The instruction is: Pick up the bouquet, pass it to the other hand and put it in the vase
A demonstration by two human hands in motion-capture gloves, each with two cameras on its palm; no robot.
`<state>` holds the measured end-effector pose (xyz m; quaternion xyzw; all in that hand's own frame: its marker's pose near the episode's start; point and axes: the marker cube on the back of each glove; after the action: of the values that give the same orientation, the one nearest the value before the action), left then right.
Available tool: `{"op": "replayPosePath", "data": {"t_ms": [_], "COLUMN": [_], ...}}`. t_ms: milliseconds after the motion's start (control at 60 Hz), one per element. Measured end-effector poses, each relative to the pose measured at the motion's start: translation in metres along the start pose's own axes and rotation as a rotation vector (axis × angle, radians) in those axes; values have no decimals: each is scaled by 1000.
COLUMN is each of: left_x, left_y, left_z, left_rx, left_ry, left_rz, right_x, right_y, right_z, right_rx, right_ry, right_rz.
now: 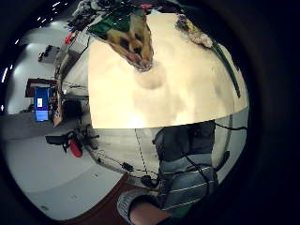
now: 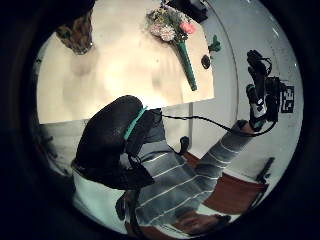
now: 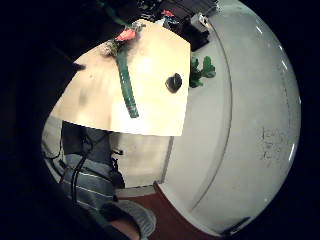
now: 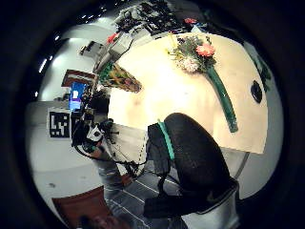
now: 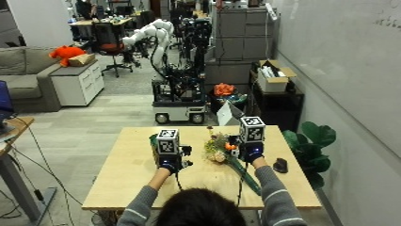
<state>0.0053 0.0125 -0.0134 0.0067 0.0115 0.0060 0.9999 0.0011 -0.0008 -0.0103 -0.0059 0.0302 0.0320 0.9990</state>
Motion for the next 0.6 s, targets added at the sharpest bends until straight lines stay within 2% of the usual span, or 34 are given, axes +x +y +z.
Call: {"op": "replayPosePath", "data": {"t_ms": [217, 450, 600], "left_x": [-3, -6, -5], "left_y": [-9, -10, -15], "left_z": [7, 14, 20], "left_rx": [0, -30, -37], "left_ry": [5, 1, 8], "left_rz": [-6, -14, 8], "right_x": [27, 32, 70], "right_y": [-24, 8, -35], "right_z": [9, 12, 71], "right_rx": [-12, 38, 6], "right_ry": [9, -57, -91], "right_rz": [133, 199, 354]}}
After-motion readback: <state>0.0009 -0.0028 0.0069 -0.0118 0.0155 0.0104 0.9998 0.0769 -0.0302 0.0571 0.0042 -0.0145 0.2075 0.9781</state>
